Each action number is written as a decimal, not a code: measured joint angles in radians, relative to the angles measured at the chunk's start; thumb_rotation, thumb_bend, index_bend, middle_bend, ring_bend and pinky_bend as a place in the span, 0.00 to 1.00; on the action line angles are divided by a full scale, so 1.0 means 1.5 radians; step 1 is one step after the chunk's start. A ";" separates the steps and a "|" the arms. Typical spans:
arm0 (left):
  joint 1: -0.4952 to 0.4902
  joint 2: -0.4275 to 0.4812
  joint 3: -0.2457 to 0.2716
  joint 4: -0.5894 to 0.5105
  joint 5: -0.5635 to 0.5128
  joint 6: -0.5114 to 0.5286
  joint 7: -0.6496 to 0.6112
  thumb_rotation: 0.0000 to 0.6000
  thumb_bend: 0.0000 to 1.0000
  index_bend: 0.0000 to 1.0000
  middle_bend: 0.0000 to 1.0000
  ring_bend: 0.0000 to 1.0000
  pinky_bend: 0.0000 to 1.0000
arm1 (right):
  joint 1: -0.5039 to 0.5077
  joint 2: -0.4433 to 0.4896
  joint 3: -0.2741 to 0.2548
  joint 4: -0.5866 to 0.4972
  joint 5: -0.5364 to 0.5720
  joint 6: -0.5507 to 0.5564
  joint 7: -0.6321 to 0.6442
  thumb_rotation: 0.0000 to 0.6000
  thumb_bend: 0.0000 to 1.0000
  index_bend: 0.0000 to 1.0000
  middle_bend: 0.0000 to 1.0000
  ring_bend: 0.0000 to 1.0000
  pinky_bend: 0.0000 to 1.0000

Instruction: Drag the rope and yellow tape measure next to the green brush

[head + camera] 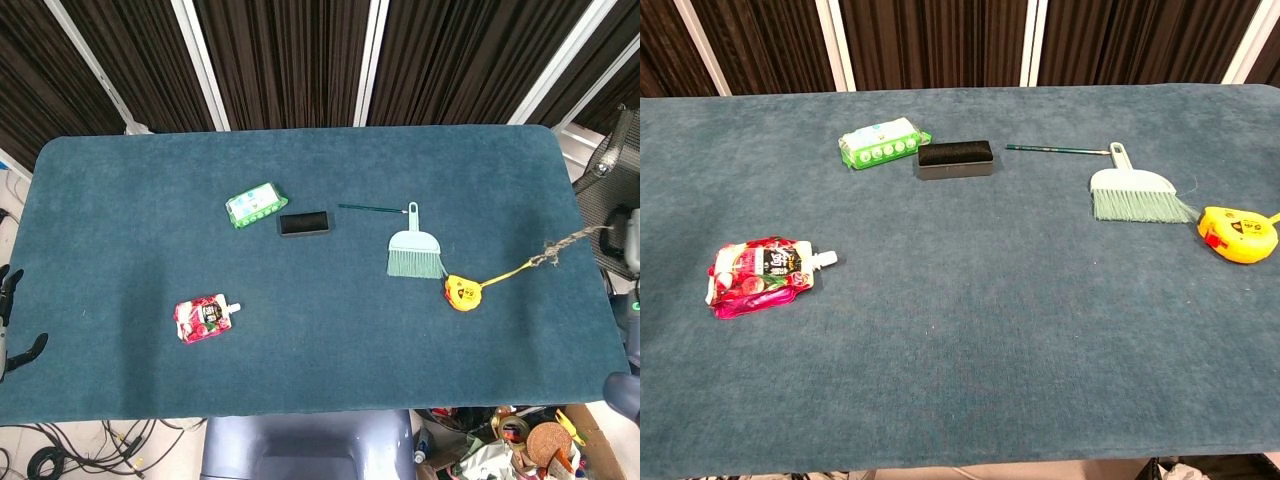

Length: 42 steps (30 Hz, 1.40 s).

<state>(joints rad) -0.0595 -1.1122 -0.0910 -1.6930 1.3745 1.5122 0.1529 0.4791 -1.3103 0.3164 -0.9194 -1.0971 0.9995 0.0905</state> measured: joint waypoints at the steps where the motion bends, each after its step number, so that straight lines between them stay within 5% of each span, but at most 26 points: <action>1: 0.000 0.000 0.000 0.000 0.000 0.000 0.000 1.00 0.24 0.04 0.00 0.00 0.00 | 0.003 -0.002 -0.005 -0.020 -0.020 0.015 -0.003 1.00 0.45 0.65 0.00 0.03 0.15; 8: 0.001 0.003 0.000 0.000 0.000 -0.002 -0.006 1.00 0.24 0.04 0.00 0.00 0.00 | 0.037 -0.014 -0.026 -0.160 -0.104 0.059 -0.051 1.00 0.42 0.63 0.00 0.03 0.15; 10: 0.000 0.004 0.000 -0.001 -0.001 -0.003 -0.009 1.00 0.24 0.04 0.00 0.00 0.00 | 0.049 -0.017 -0.028 -0.195 -0.110 0.057 -0.065 1.00 0.37 0.53 0.00 0.03 0.15; 15: 0.000 0.005 0.000 0.000 0.001 -0.002 -0.015 1.00 0.24 0.04 0.00 0.00 0.00 | 0.066 -0.009 -0.026 -0.257 -0.082 0.019 -0.095 1.00 0.25 0.01 0.00 0.02 0.15; 21: 0.000 0.004 0.000 0.002 0.007 0.000 -0.019 1.00 0.24 0.04 0.00 0.00 0.00 | 0.075 0.033 -0.025 -0.333 -0.028 -0.016 -0.168 1.00 0.17 0.00 0.00 0.02 0.15; 27: 0.001 0.002 0.000 0.002 0.003 0.000 -0.013 1.00 0.24 0.04 0.00 0.00 0.00 | 0.029 0.095 -0.033 -0.435 -0.011 0.037 -0.177 1.00 0.16 0.00 0.00 0.02 0.15; 34: 0.001 0.002 0.001 0.000 0.006 0.003 -0.008 1.00 0.24 0.04 0.00 0.00 0.00 | -0.088 0.119 -0.093 -0.488 -0.110 0.196 -0.120 1.00 0.16 0.00 0.00 0.02 0.15; 42: 0.002 0.007 0.002 -0.009 0.010 0.001 -0.022 1.00 0.24 0.04 0.00 0.00 0.00 | -0.179 0.063 -0.170 -0.439 -0.213 0.321 -0.128 1.00 0.16 0.00 0.00 0.02 0.15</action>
<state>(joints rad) -0.0568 -1.1020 -0.0877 -1.7070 1.3891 1.5136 0.1192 0.2109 -1.2156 0.0613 -1.5781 -1.4169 1.4807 -0.1013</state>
